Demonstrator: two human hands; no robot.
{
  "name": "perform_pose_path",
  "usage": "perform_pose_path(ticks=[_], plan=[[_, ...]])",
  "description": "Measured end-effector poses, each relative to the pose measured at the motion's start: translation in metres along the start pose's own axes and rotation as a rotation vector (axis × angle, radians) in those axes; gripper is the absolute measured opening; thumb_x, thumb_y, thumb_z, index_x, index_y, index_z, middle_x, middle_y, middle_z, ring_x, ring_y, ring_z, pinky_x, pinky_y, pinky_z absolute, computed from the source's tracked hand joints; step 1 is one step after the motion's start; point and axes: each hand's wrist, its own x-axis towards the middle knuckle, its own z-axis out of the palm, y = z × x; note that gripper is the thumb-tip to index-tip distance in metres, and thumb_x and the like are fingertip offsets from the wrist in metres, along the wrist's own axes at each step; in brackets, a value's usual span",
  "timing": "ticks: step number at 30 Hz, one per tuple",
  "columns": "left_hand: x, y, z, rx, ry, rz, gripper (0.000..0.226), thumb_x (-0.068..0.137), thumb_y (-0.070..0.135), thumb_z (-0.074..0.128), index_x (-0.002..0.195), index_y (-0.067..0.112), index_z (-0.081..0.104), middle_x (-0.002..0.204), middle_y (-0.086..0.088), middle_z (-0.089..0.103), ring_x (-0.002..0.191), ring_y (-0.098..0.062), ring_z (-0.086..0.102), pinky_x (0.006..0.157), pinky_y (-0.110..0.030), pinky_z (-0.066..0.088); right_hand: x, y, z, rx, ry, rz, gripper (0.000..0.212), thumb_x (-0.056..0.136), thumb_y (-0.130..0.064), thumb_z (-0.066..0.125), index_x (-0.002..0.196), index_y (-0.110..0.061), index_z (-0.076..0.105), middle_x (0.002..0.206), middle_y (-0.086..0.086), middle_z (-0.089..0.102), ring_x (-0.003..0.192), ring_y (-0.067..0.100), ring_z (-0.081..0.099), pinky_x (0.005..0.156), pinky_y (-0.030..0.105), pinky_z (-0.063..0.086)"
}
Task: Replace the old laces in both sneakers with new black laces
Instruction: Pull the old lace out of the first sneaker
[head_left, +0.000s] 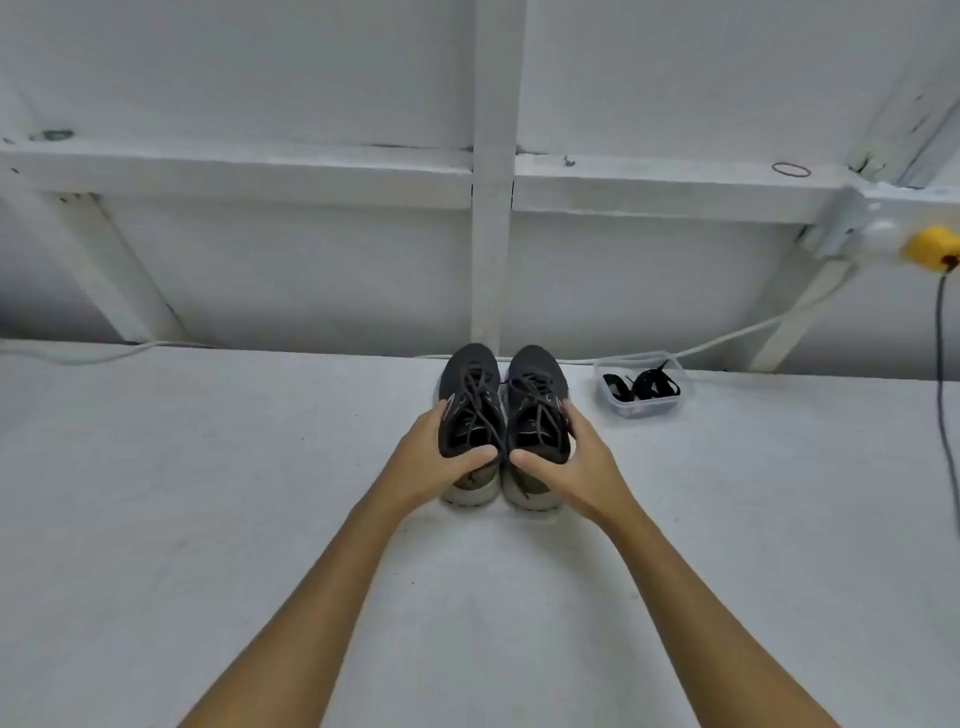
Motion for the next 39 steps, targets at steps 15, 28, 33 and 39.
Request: perform_pose_path(ticks=[15,28,33,39], plan=[[0.003,-0.013,0.022,0.044,0.105,-0.026,0.069,0.076,0.035,0.076,0.138,0.026,0.049,0.123,0.007,0.059,0.112,-0.012,0.060,0.094,-0.029,0.053,-0.007,-0.004,0.003,0.022,0.054,0.000,0.067,0.078,-0.016,0.082,0.135,-0.034,0.051,0.115,-0.023,0.058,0.098,-0.028,0.051,0.077,-0.005,0.039],[-0.072,-0.027,0.030,0.104,0.089,0.010,0.082,0.074,0.047,0.077,0.145,0.036,0.039,0.134,0.020,0.049,0.123,-0.001,0.050,0.102,-0.028,0.046,-0.089,0.006,0.015,0.012,0.076,0.018,0.080,0.075,-0.029,0.083,0.145,-0.032,0.045,0.137,-0.017,0.051,0.126,0.001,0.049,0.104,0.023,0.042],[-0.100,-0.029,0.035,0.111,0.094,0.038,0.081,0.074,0.046,0.077,0.144,0.038,0.037,0.127,0.027,0.045,0.121,0.002,0.048,0.100,-0.024,0.044,-0.117,0.009,0.019,-0.014,0.080,0.012,0.078,0.077,-0.028,0.083,0.140,-0.043,0.041,0.128,-0.035,0.045,0.125,-0.002,0.045,0.100,0.012,0.036],[-0.105,-0.026,0.030,0.083,0.028,0.018,0.077,0.072,0.066,0.073,0.138,0.049,0.036,0.127,0.033,0.042,0.122,0.007,0.044,0.100,-0.021,0.041,-0.122,0.001,0.014,-0.036,0.041,0.024,0.082,0.075,-0.054,0.081,0.145,-0.042,0.039,0.138,-0.029,0.044,0.130,-0.005,0.041,0.106,0.019,0.035]])
